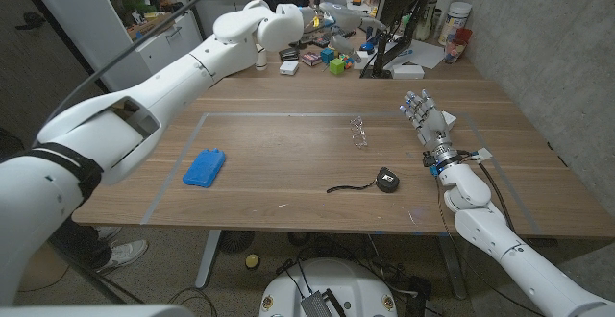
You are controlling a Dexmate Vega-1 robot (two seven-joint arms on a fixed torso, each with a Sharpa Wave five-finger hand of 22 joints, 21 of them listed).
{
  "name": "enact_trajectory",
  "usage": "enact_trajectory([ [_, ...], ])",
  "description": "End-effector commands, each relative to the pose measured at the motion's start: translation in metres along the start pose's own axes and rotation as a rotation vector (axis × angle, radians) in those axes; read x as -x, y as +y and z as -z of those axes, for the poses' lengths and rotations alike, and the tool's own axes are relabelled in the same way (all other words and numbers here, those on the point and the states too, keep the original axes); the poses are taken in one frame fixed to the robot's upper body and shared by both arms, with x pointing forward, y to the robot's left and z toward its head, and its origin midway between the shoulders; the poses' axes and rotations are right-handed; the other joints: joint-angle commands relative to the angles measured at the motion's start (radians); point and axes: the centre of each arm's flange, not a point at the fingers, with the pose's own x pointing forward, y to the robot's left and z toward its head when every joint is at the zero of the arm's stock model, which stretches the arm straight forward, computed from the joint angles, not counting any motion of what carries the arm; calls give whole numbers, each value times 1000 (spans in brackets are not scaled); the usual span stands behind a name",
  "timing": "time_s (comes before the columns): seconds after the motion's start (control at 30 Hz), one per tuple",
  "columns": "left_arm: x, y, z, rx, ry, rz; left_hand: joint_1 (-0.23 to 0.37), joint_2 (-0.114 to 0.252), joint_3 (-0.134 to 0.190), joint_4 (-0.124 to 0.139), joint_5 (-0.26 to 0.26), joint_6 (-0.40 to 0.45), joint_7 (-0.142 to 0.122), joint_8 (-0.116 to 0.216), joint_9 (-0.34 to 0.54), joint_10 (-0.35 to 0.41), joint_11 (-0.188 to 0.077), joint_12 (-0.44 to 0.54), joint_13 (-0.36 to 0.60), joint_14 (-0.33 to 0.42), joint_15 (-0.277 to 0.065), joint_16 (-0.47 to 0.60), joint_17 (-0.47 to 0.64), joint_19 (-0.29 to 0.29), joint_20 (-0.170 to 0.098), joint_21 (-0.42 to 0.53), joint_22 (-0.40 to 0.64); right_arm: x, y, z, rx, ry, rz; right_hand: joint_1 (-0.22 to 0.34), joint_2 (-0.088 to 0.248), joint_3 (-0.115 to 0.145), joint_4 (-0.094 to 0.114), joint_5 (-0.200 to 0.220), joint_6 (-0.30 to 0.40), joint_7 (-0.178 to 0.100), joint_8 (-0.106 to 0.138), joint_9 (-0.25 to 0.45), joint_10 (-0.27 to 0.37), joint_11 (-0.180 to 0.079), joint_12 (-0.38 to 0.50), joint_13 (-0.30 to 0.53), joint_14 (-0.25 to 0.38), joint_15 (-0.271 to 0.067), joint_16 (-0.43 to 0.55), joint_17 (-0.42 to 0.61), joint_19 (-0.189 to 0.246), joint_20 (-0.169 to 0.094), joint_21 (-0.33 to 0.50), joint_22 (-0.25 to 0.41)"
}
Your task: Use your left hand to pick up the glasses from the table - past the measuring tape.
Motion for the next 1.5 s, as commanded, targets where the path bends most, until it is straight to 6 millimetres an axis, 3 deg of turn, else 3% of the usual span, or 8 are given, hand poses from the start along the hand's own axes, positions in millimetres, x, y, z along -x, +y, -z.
enact_trajectory([
  [0.03, -12, -16, 0, -35, -9, 87, 21, 4, -5, -2, 6, -2, -6, 4, 3, 1, -12, 7, 5, -1, -16, 7, 3, 3, -3, -6, 3, 3, 1, -4, 6, -13, 0, 1, -7, -2, -1, 8, 12, 1, 10, 2, 11, 2, 8, 6, 6, 8, 8, 4, 10, 3, 6, 2],
  [0.9, -53, -53, -37, -86, -106, 198, 89, 3, -41, 6, 9, 16, 17, 7, 4, 41, -11, 20, 5, 48, -26, 19, 2, 24, 3, -23, 3, 8, -5, -5, 5, -37, 24, -5, -10, -7, 0, 10, 13, 3, 9, 2, 16, 3, 9, 6, 10, 7, 8, 4, 13, 3, 6, 2],
  [1.5, -66, -83, -47, -130, -137, 245, 100, 3, -71, 18, 10, 17, 14, 3, 4, 19, -9, 9, 6, 31, -27, 8, 2, 29, -1, -34, 4, 5, -1, -14, 26, -79, 15, -6, -11, -9, -1, 12, 11, 1, 8, 2, 27, -1, 12, 6, 27, 8, 12, 3, 31, 1, 12, 2],
])
